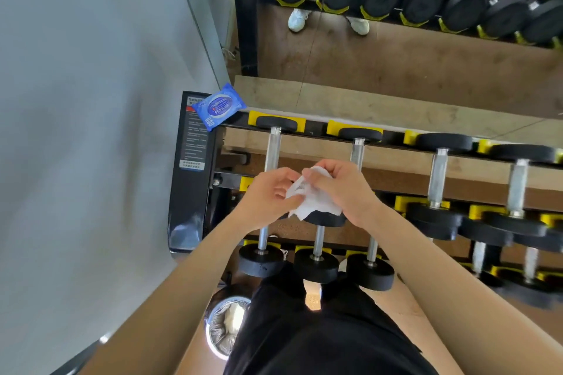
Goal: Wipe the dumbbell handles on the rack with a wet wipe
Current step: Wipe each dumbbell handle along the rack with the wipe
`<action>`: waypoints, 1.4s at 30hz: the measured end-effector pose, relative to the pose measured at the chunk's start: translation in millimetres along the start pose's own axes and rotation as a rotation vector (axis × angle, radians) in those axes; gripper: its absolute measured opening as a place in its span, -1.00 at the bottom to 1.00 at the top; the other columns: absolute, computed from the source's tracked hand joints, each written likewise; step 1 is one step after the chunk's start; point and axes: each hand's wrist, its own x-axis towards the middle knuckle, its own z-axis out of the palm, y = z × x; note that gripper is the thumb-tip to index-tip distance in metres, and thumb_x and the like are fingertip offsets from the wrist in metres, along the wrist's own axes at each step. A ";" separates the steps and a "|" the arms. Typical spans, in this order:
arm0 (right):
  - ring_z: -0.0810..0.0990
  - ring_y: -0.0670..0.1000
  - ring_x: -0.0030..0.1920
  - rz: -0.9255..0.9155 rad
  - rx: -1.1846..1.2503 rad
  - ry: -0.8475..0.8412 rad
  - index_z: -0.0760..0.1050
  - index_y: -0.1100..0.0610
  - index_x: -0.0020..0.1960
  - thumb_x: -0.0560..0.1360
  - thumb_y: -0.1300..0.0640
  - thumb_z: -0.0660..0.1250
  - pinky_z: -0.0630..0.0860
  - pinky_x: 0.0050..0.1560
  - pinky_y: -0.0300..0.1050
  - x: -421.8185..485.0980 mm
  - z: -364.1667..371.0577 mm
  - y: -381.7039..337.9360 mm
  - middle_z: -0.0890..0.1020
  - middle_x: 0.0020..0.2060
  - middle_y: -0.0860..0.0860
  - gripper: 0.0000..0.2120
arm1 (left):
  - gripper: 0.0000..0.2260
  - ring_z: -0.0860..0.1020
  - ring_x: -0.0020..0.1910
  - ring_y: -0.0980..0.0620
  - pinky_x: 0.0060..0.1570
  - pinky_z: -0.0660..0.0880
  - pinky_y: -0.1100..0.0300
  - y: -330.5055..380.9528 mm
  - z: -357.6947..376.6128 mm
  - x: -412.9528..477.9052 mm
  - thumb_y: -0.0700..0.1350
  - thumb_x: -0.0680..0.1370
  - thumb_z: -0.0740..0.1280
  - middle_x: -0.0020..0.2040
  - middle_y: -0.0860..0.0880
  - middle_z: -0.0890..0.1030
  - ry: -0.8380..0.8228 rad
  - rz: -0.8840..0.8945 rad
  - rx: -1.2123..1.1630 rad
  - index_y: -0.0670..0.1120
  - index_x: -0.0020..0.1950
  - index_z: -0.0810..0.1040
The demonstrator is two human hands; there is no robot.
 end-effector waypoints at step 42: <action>0.59 0.11 0.16 0.235 0.186 0.140 0.68 0.08 0.01 0.49 0.36 0.38 0.55 0.19 -0.03 71.0 44.6 58.9 0.65 0.09 0.05 -0.77 | -0.84 0.64 0.03 0.13 0.19 0.57 0.05 -70.1 29.8 -35.9 -0.17 0.56 0.41 0.02 0.11 0.69 0.666 -0.412 -0.303 0.06 0.08 0.64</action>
